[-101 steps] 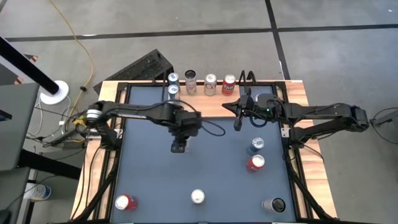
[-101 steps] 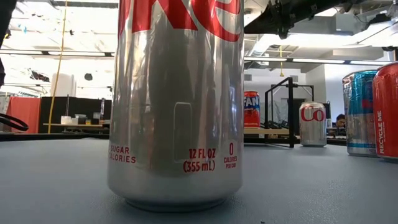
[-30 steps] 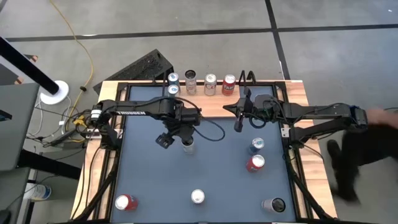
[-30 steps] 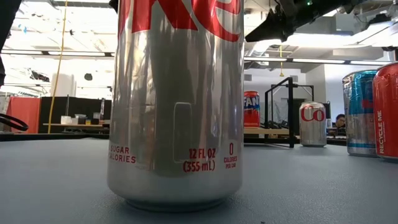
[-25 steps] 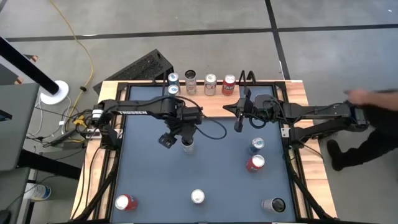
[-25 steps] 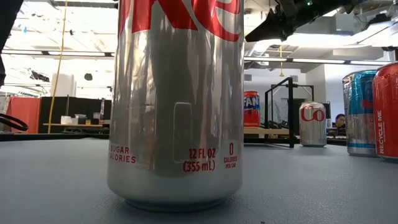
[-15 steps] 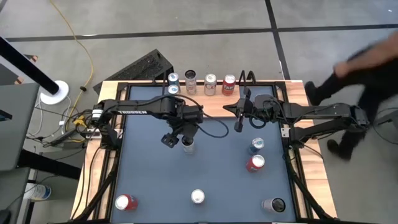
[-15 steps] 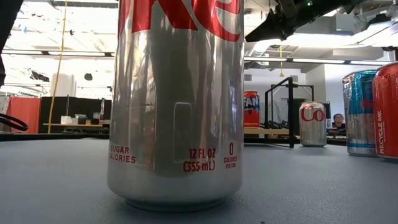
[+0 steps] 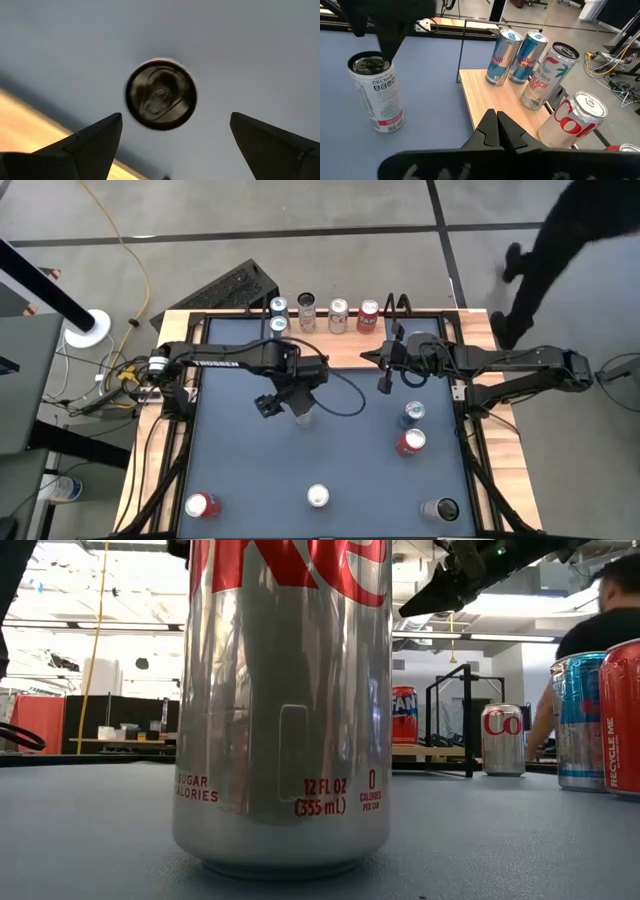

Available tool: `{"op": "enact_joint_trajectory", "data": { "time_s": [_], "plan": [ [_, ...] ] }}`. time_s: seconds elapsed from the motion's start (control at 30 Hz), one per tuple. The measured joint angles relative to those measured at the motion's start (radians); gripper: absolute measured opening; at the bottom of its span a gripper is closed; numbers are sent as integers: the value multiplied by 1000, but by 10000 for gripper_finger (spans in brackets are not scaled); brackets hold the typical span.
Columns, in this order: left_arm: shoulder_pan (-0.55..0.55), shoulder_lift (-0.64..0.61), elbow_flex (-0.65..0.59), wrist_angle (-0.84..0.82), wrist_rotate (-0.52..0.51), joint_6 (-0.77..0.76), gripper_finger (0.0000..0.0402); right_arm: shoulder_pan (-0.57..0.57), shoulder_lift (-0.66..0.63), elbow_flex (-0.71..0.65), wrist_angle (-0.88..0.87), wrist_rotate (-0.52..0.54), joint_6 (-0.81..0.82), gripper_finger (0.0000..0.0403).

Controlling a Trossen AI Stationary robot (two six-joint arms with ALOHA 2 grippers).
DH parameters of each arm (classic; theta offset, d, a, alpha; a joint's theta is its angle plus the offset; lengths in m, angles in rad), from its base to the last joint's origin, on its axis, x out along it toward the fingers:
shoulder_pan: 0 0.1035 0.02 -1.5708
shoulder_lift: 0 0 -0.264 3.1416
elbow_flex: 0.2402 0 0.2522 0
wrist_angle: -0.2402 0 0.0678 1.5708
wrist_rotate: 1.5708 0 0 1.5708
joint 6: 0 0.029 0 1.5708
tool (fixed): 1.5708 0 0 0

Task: Place canned beverage on shelf
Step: Put the top pink and white soda can onto the shelf aligned with the other pink and white soda can

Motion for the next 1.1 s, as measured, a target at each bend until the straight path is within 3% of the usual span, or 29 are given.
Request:
{"op": "enact_joint_trajectory", "data": {
  "time_s": [0.27,0.73,1.1],
  "plan": [
    [-46,1,-43,107,-121,198,362,0,0,0,1,0,-1,0],
    [-39,23,-43,136,-57,260,362,1,0,0,1,-21,-6,0],
    [-42,82,-45,118,-108,267,361,2,0,0,-13,-24,-9,0]
  ]
}}
